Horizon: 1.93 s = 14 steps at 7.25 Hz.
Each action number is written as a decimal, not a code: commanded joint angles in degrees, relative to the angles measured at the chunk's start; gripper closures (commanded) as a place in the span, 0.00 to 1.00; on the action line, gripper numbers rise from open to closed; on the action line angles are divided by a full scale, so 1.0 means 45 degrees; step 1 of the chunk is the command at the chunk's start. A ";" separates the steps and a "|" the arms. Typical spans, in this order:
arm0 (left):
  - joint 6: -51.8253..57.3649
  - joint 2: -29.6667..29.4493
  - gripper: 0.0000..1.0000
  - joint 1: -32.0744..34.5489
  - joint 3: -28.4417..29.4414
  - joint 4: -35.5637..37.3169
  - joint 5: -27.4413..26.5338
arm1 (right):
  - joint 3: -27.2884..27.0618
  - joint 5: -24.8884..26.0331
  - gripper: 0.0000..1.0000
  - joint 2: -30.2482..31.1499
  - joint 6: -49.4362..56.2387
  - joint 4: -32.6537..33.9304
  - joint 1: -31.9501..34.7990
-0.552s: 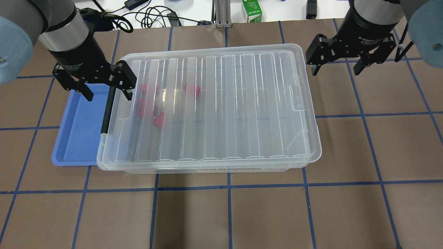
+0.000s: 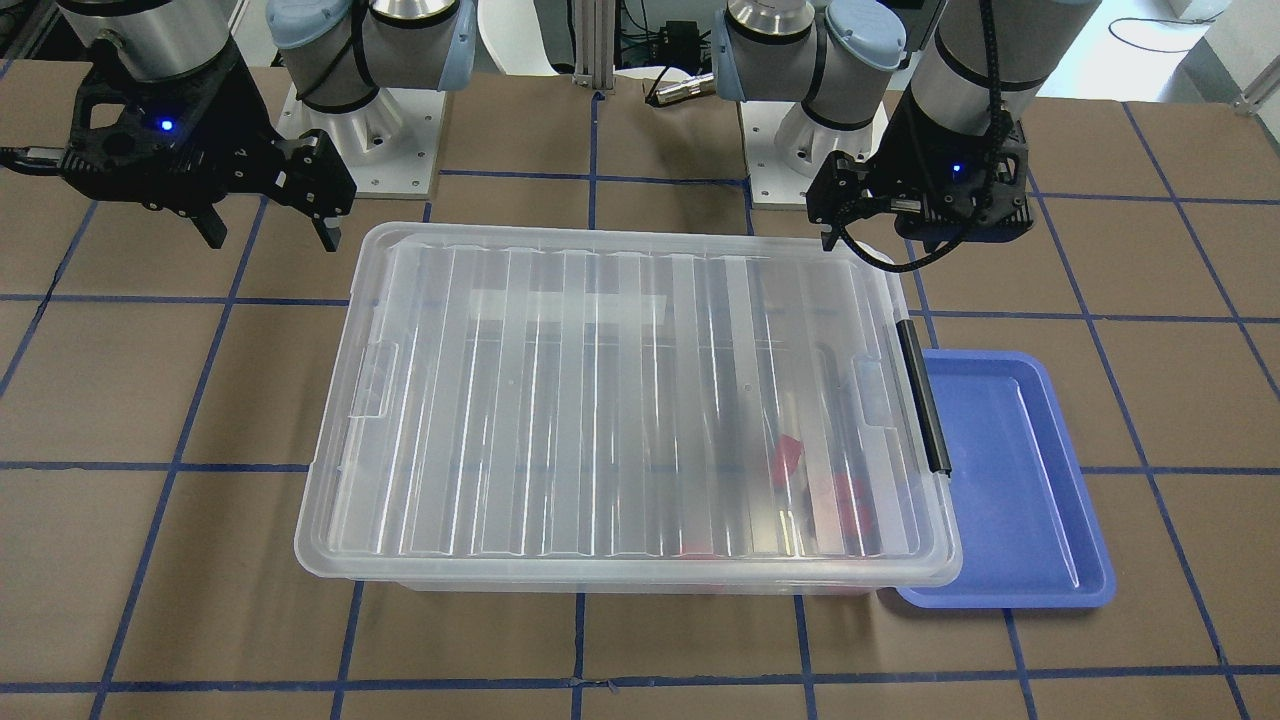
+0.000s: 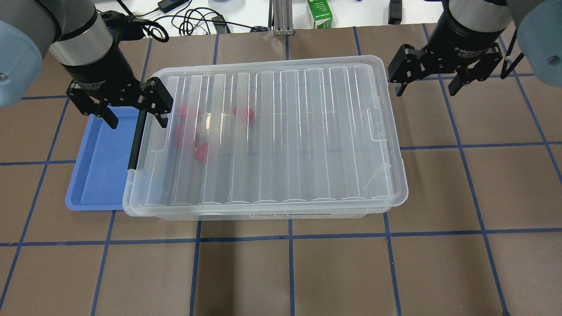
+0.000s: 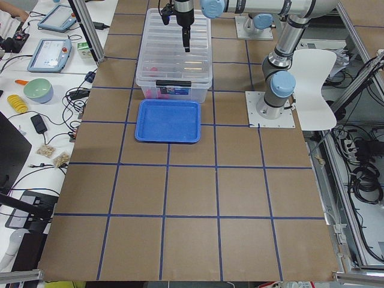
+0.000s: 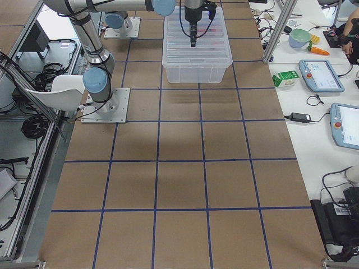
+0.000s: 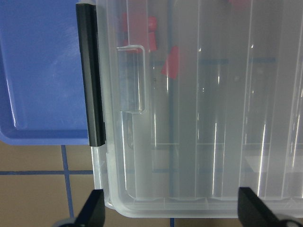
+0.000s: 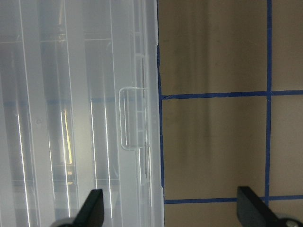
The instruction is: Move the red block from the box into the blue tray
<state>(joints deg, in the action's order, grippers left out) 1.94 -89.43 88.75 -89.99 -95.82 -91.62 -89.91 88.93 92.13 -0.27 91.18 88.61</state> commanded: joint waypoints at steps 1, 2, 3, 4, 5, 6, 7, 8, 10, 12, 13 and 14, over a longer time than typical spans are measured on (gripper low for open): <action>0.0000 -0.0008 0.00 -0.0014 -0.0002 0.0005 -0.0011 | 0.0001 -0.0172 0.00 -0.0023 0.0021 -0.0008 -0.0101; 0.0000 0.0011 0.00 -0.0015 -0.0002 0.0005 -0.0011 | -0.0193 -0.0250 0.00 -0.0081 0.0021 0.0069 -0.0082; 0.0000 -0.0008 0.00 -0.0015 -0.0002 0.0005 -0.0011 | -0.0427 -0.0212 0.00 -0.0585 0.0040 0.0148 -0.0102; 0.0000 0.0011 0.00 -0.0015 -0.0002 0.0005 -0.0011 | -0.0623 -0.0193 0.00 -0.1382 0.0002 0.0902 -0.0063; 0.0000 -0.0008 0.00 -0.0015 -0.0002 0.0005 -0.0011 | -0.0895 -0.0173 0.00 -0.2106 -0.0018 0.1973 -0.0063; 0.0000 0.0011 0.00 -0.0015 -0.0002 0.0005 -0.0011 | -0.1149 -0.0134 0.00 -0.2500 0.0079 0.2835 -0.0063; 0.0000 0.0011 0.00 -0.0015 -0.0002 0.0005 -0.0011 | -0.1442 -0.0076 0.00 -0.2678 0.0080 0.2998 -0.0063; 0.0000 0.0011 0.00 -0.0015 -0.0002 -0.0014 -0.0011 | -0.1832 -0.0075 0.00 -0.2757 0.0099 0.3657 -0.0063; 0.0000 0.0011 0.00 -0.0015 -0.0002 -0.0014 -0.0011 | -0.2361 -0.0017 0.00 -0.2796 0.0255 0.4558 -0.0082; 0.0000 -0.0008 0.00 -0.0014 -0.0002 -0.0014 -0.0030 | -0.2421 0.0003 0.00 -0.2816 0.0586 0.4660 -0.0102; 0.0000 0.0011 0.00 0.0005 -0.0002 -0.0014 -0.0011 | -0.2402 0.0138 0.00 -0.2855 0.0955 0.4660 -0.0237; 0.0000 0.0011 0.00 -0.0014 -0.0002 -0.0014 -0.0011 | -0.2402 0.0352 0.00 -0.2855 0.1171 0.4621 -0.0548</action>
<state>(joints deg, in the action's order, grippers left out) 1.93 -89.41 88.73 -90.00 -95.89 -91.69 -100.70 89.58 79.36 3.60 112.05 87.42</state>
